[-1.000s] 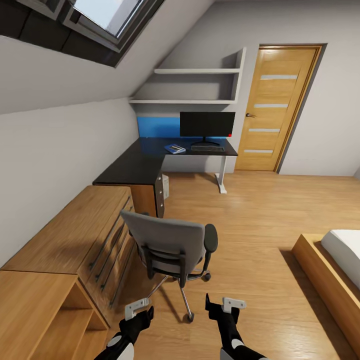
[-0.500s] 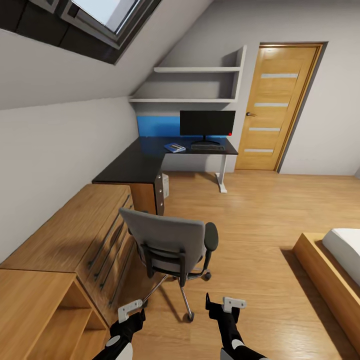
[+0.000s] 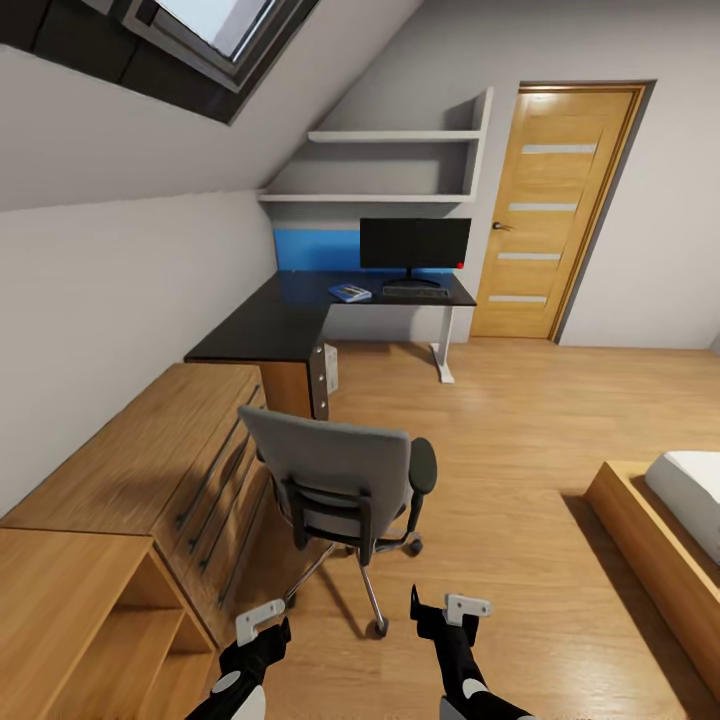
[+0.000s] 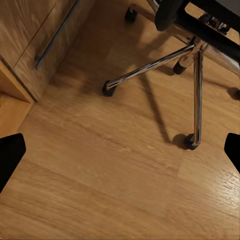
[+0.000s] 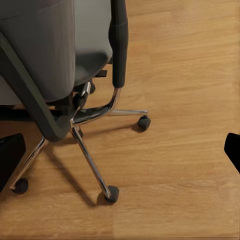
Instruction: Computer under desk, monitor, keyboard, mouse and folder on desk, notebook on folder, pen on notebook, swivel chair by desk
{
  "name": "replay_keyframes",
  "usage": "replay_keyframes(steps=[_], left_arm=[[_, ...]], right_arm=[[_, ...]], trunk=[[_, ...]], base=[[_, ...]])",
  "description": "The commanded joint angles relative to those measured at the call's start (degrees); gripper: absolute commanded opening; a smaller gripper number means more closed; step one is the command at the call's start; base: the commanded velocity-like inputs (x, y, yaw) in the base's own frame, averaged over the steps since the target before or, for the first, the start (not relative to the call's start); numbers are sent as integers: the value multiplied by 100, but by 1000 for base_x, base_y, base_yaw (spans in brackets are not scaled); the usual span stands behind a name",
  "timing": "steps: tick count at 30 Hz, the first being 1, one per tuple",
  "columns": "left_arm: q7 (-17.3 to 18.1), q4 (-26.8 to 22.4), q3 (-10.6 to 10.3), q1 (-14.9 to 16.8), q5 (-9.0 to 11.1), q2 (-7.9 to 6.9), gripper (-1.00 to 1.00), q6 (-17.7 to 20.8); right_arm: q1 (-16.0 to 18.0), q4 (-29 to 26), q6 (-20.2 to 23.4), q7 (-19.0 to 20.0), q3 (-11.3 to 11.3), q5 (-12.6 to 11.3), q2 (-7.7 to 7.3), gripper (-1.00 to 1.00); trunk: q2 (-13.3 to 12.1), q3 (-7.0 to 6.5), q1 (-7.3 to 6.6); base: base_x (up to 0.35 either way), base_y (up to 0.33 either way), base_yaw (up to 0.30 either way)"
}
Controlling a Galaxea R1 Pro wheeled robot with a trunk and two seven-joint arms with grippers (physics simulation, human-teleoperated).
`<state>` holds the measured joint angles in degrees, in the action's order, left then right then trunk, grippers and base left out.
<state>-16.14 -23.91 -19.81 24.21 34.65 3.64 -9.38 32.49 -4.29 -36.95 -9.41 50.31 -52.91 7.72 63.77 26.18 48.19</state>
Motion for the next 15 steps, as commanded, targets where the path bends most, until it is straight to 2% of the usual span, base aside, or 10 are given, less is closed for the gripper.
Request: replay_keyframes(steps=[1,11,15], left_arm=[[-39,0,-49,5,51,-4,100,-29],[-39,0,-47,6,51,-7,100,-29],[-39,1,-49,5,51,-7,100,-29]], right_arm=[[3,-2,-5,-52,49,-4,1,100],[3,-2,-5,-52,58,-8,9,100],[3,-2,-5,-52,58,-9,10,100]], trunk=[[46,24,21],[447,204,241],[607,264,329]], base=[[-89,7,0],[-22,2,0],[-1,0,-128]])
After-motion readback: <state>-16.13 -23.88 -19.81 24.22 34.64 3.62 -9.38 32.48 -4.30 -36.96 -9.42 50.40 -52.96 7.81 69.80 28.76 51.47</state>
